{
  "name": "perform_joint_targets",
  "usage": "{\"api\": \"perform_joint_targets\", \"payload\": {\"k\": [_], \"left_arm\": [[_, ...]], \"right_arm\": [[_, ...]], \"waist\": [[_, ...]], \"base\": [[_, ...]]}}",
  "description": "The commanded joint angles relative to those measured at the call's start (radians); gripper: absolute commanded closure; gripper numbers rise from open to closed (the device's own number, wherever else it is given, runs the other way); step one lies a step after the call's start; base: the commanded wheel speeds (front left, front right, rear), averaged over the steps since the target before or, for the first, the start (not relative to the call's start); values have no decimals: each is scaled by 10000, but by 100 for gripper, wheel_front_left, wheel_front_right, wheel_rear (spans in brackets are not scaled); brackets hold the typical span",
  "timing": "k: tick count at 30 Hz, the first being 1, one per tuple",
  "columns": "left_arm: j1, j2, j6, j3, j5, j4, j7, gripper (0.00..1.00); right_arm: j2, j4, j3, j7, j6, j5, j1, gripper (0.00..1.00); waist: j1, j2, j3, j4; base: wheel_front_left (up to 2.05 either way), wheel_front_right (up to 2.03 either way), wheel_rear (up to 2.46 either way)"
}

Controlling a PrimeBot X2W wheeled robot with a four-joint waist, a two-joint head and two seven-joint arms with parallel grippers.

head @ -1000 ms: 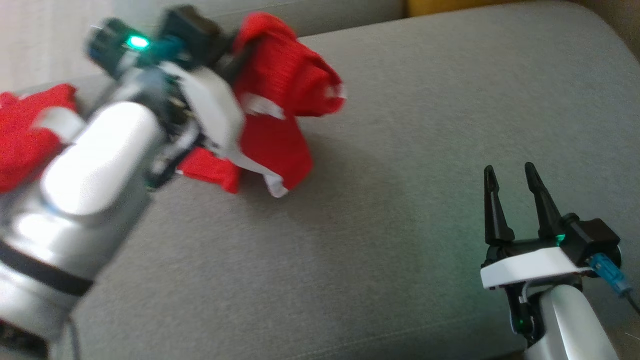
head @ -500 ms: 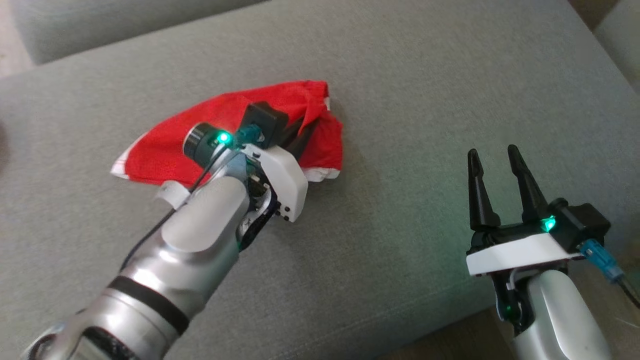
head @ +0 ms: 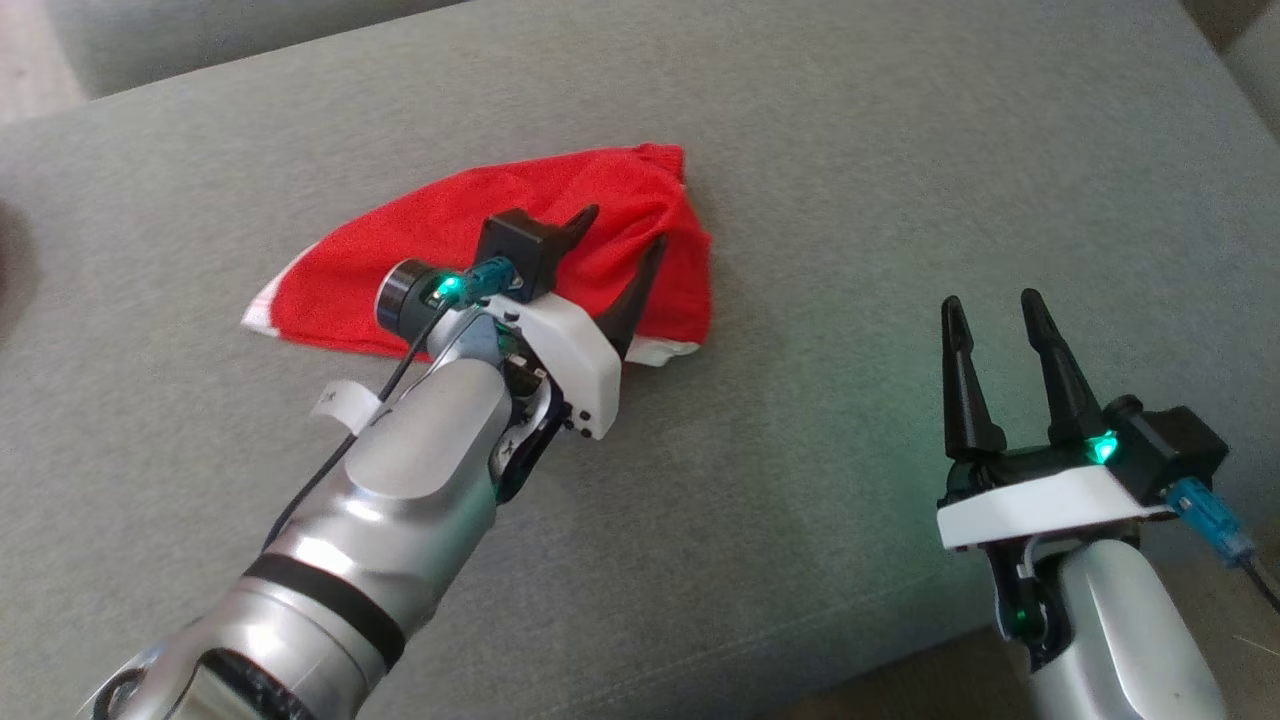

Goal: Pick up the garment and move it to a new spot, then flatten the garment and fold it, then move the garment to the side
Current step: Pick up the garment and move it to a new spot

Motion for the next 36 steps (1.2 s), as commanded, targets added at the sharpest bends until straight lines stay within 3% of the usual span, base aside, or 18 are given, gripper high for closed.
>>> {"api": "perform_joint_targets", "payload": {"k": [1,6,12,18,24,36], "left_arm": [[-503,46,70,359,-21,-352,-117,0],[-305,54,259,699,262,-1071,-131,0],[375,474,653,1591,755,-2328,-133,0],[2071,950,1428,3205,1003,-3988,-134,0],[3864,1199,1902,4398,1479,-5311,-135,0],[6585,1206,2078,6048,2547,-6782,-135,0]], "right_arm": [[-45,-289,185,-109,75,22,-359,0],[-45,-293,122,-109,75,-70,-310,0],[-45,-288,2,-109,75,-237,-246,0],[-45,-281,-99,-109,75,-388,-129,0],[-45,-296,-189,-109,75,-485,5,0],[-45,-406,-249,-109,75,-610,409,0]], "waist": [[0,0,-82,227],[0,0,-235,783],[0,0,-439,1481],[0,0,-731,2093],[0,0,-874,2506],[0,0,-1227,2942]], "base": [[0,0,0],[0,0,0],[0,0,0],[0,0,0],[0,0,0],[0,0,0]]}}
